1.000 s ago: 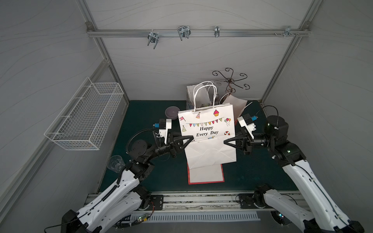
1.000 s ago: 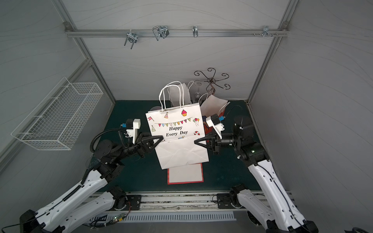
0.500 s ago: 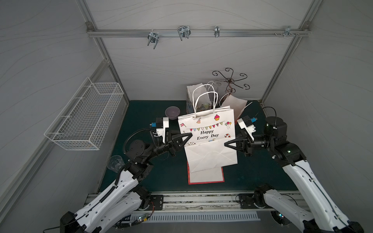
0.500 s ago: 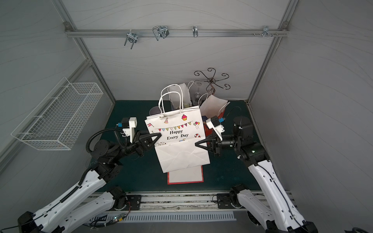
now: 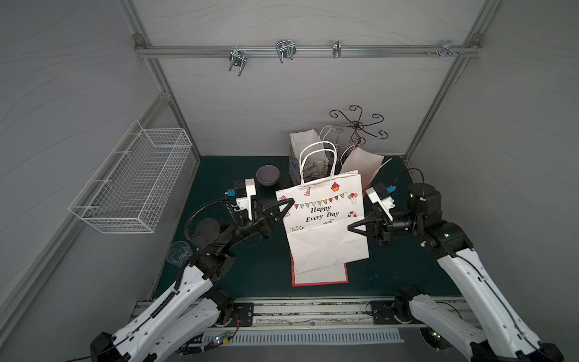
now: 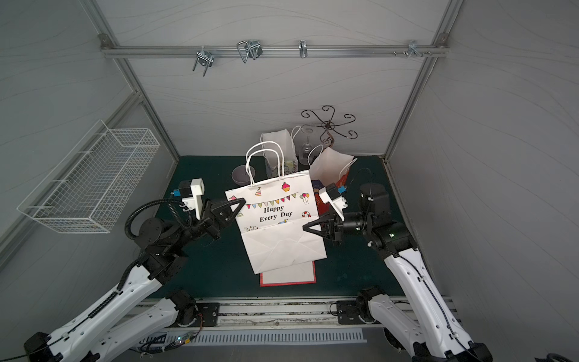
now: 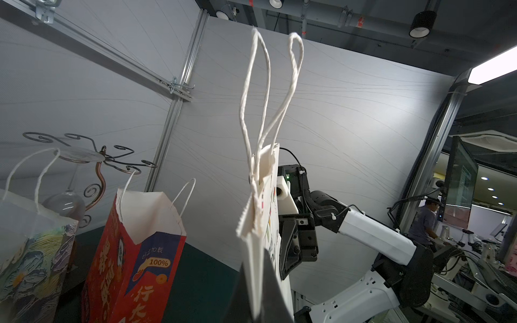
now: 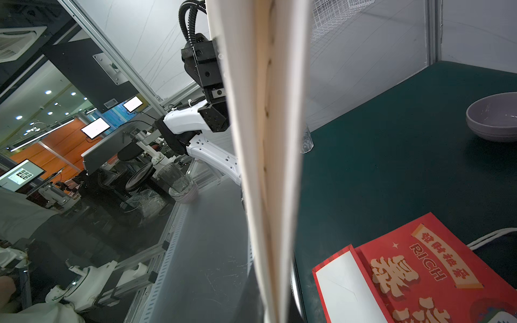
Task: Put away the paper bag
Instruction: Press the paper bag, then place the paper bag at the center of the board.
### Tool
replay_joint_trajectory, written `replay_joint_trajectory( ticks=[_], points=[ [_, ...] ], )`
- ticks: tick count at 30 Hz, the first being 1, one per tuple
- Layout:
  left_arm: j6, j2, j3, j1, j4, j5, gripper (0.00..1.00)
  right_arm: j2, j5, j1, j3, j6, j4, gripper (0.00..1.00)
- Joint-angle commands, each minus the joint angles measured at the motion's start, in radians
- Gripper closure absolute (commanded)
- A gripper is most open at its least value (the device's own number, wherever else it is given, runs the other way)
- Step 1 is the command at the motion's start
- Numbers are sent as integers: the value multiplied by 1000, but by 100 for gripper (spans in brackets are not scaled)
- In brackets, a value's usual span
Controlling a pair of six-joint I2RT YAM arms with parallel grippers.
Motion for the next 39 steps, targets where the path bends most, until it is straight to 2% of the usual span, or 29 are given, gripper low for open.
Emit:
replay_joint_trajectory(
  ticks=[1, 2, 4, 6, 8, 13, 14, 16, 18, 19, 23, 26, 29, 33, 36, 39],
  points=[
    [6, -11, 61, 3, 66, -39, 77, -9, -13, -8, -15, -15, -42, 100],
    [9, -12, 64, 3, 63, -46, 71, -8, -15, -9, -17, -15, -43, 100],
    [14, -14, 67, 3, 60, -53, 72, -10, -16, -9, -19, -15, -45, 100],
    [19, -18, 67, 3, 60, -59, 83, -11, -15, -11, -25, -17, -46, 100],
    [26, -24, 63, 3, 60, -69, 100, -12, -12, -11, -31, -17, -48, 100],
    [45, -50, 49, 4, 15, -127, 100, -13, 18, -12, -42, 9, -49, 100],
    [57, -60, 50, 3, -20, -143, 88, -13, 34, -11, -47, 31, -46, 100],
    [67, -85, 49, 3, -114, -234, 53, -12, 108, -2, -62, 100, -44, 100],
    [50, -131, 31, 4, -242, -401, 8, -13, 177, 32, -84, 156, -50, 100],
    [55, -159, 18, 4, -293, -484, 1, -18, 233, 64, -102, 187, -46, 100],
    [5, -255, -6, 3, -570, -832, 0, -37, 447, 227, -202, 342, 54, 100],
    [-43, -287, -6, 3, -757, -985, 0, -4, 569, 329, -262, 448, 143, 100],
    [-92, -282, -8, 3, -861, -1035, 1, 69, 619, 385, -300, 504, 225, 100],
    [-126, -255, -15, 3, -879, -1012, 1, 154, 620, 390, -309, 505, 288, 100],
    [-141, -236, -27, 4, -859, -999, 1, 193, 642, 374, -314, 502, 317, 100],
    [-153, -225, -39, 3, -848, -1002, 1, 235, 647, 309, -327, 528, 331, 100]
  ],
)
